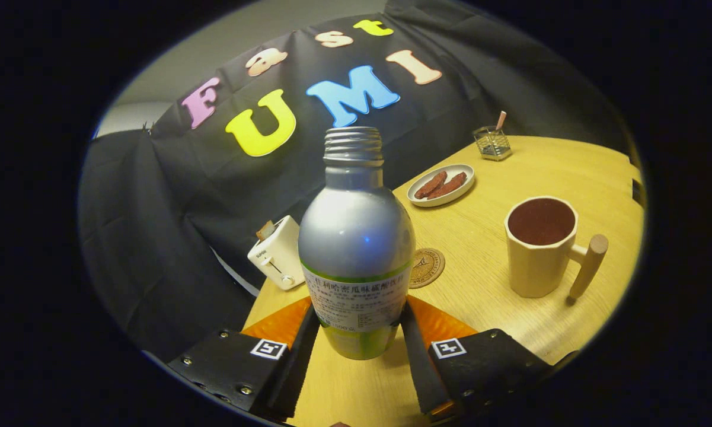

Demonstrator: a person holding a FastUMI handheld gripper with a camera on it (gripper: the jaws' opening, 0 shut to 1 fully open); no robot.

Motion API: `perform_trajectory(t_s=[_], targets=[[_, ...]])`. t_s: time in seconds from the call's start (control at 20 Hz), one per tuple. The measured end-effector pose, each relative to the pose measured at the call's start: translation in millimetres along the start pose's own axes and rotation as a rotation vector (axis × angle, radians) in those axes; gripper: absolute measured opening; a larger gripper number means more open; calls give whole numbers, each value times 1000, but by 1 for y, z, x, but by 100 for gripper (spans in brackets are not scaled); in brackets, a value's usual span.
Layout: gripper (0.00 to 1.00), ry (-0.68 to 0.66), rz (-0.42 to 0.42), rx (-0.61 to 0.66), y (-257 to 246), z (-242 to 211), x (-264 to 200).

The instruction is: Take the bottle from table, then pour the juice into the cup, finally place the bottle on the coaster

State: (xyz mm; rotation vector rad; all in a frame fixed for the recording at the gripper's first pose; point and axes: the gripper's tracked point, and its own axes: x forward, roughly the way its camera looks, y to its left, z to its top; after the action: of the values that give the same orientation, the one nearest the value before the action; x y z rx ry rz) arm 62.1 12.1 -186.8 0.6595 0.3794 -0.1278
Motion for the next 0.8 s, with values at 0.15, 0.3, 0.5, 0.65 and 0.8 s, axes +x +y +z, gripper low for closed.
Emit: perform_trajectory(t_s=[0.15, 0.3, 0.5, 0.65, 0.8], targets=[[74, -7, 11, 74, -7, 6, 0], [74, -8, 17, 132, -14, 9, -3], [74, -5, 35, 217, -19, 9, -5], [74, 5, 47, 277, -25, 8, -4], [74, 3, 56, 351, -29, 9, -4]])
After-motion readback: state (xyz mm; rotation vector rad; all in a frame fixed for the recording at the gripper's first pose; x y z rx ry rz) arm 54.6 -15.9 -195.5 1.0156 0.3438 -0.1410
